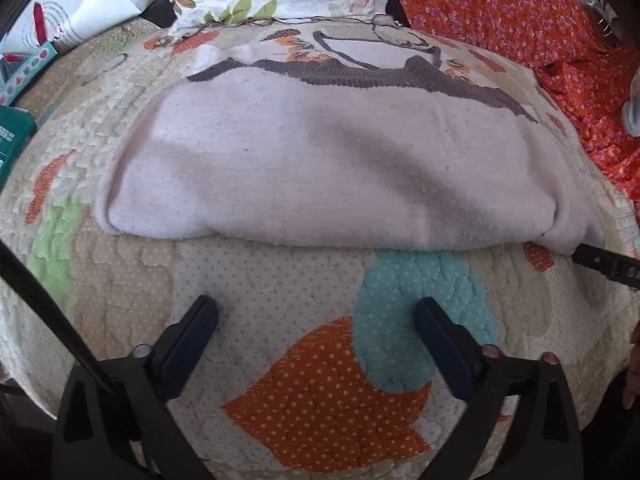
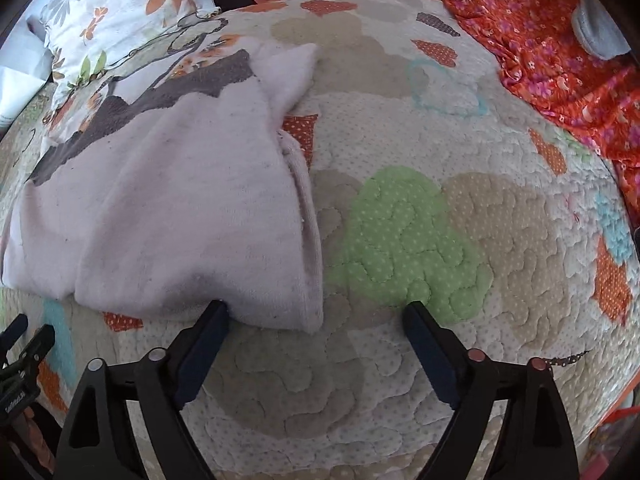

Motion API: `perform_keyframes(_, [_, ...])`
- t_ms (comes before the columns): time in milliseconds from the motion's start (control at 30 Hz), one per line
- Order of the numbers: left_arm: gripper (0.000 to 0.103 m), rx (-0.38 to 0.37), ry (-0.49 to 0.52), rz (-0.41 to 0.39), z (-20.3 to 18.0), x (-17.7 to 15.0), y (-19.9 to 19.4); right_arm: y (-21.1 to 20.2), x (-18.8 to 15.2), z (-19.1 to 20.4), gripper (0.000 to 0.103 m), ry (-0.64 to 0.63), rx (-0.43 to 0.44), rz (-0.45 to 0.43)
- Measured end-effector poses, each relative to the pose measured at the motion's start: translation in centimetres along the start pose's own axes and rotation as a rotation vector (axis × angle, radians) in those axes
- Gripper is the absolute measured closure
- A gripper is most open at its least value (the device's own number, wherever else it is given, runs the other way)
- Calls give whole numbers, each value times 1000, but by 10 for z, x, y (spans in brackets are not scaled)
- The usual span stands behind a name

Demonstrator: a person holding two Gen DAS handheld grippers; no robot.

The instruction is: Fold small clothes

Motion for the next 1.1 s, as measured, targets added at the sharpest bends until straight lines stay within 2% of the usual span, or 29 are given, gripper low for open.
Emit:
perform_keyframes(200, [0,23,-22,-22,-1,0,0,7,3,0,0,38,12,-22])
perform_keyframes(433, [0,41,-3,-4,-3,1,3,7,4,-1,0,97,4,-68])
perform_keyframes(733, [0,52,0,-13,-2,2,4,9,4,1,0,84,-36,-59])
perform_keyframes(933, [0,55,-3,4,-2,2,5,7,2,2,0,91,-57,-103])
perform_keyframes(1100, [0,63,8,-23,-4,0,5,6,1,4,0,84,-58,-118])
Point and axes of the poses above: each gripper's, at about its wrist camera, not at the fingertips, and y roughly the way its jaws point, z to its left, x to its top, the point moved 8 cm from there along y, roughly the way its jaws point, and after that the axes turned 2 degrees about x, right-handed, at the moved point
